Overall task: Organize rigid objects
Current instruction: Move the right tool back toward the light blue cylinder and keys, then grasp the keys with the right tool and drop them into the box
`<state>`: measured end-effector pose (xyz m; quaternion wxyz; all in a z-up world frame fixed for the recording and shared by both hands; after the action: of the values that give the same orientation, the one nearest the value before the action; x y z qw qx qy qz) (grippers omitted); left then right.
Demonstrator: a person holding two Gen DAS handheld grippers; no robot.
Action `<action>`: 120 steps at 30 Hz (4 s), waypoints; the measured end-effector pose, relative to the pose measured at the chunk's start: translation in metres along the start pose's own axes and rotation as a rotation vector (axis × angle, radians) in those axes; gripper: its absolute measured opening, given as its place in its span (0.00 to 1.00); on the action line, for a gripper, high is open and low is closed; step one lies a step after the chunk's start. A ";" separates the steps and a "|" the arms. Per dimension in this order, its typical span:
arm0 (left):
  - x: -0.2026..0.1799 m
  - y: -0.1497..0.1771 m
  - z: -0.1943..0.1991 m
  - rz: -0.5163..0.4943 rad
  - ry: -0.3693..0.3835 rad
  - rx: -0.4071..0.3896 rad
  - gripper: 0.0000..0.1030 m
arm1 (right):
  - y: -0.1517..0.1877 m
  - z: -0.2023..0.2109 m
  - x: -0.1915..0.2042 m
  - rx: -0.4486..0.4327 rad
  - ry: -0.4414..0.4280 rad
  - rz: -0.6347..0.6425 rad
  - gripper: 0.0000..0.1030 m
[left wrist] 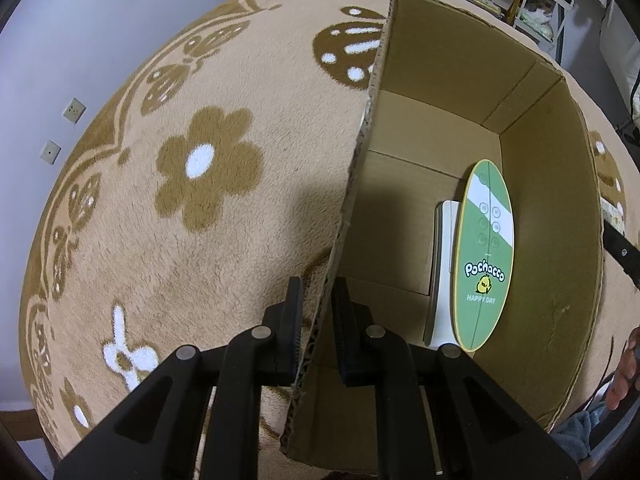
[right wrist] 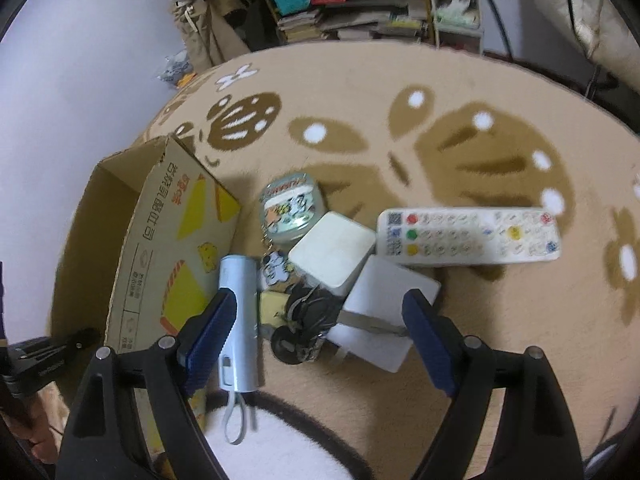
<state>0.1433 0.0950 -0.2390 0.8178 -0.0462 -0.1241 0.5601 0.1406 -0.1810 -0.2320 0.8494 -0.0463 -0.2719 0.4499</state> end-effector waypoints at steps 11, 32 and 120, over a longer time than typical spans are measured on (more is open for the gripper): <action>0.000 0.000 0.000 -0.001 0.000 0.001 0.13 | -0.001 -0.013 0.002 0.049 -0.109 -0.060 0.67; 0.003 -0.001 -0.001 0.003 0.002 0.007 0.14 | 0.025 -0.044 0.021 0.103 0.012 0.060 0.38; 0.004 0.002 0.000 0.027 0.046 0.013 0.13 | 0.036 0.044 0.132 -0.136 -0.186 0.249 0.62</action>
<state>0.1431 0.0993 -0.2388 0.8129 -0.0554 -0.1012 0.5708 0.1509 -0.0631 -0.1504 0.7531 -0.0953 -0.3714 0.5346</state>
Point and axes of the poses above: each gripper's, at about its wrist camera, not at the fingertips, and z roughly against the way its jaws point, x to its left, y to its underside, the point moved 8 cm from there along -z, roughly the way its jaws point, and after that the axes turned 15 degrees about -z, right-handed, at the moved point
